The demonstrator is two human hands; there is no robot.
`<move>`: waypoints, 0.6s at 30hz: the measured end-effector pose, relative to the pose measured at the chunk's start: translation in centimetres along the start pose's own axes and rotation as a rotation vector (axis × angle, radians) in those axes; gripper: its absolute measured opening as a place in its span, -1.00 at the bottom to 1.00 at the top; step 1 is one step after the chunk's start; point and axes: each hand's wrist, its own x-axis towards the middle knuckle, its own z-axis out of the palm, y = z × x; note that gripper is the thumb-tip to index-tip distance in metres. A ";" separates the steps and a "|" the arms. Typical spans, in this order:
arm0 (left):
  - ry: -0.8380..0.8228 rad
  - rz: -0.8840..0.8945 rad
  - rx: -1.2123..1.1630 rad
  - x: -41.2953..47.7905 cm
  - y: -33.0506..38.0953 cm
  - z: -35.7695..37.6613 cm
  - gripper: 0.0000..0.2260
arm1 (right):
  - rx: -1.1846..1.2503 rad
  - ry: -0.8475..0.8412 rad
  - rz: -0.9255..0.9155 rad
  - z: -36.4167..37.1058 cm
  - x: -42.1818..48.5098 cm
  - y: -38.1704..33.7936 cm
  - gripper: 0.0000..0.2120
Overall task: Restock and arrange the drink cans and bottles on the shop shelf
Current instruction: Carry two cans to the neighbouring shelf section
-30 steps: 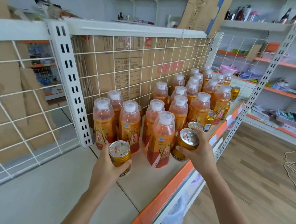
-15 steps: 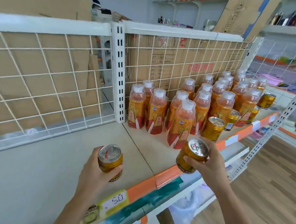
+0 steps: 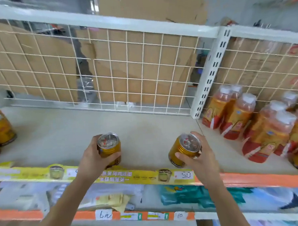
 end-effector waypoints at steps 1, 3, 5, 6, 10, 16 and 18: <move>0.020 -0.007 0.009 0.2 -0.6 -0.9 -0.40 | 0.019 -0.037 -0.007 1.6 0.5 -0.3 -0.33; 0.054 -0.005 0.007 0.7 -2.0 -2.5 -0.38 | 0.038 -0.104 -0.025 4.9 1.5 -0.8 -0.32; 0.077 -0.001 0.007 1.2 -3.3 -4.1 -0.36 | 0.022 -0.175 -0.057 8.4 2.3 -1.3 -0.31; 0.082 0.001 0.007 1.5 -3.9 -4.9 -0.36 | 0.010 -0.213 -0.072 10.1 2.6 -1.6 -0.31; 0.084 0.072 0.053 2.8 -6.0 -8.8 -0.35 | 0.005 -0.329 -0.077 17.0 3.6 -3.1 -0.30; 0.100 0.114 0.237 5.6 -10.1 -15.6 -0.40 | 0.040 -0.466 -0.113 27.2 5.4 -6.2 -0.28; 0.128 0.187 0.323 6.3 -11.2 -17.5 -0.42 | 0.046 -0.512 -0.138 30.5 5.8 -7.2 -0.27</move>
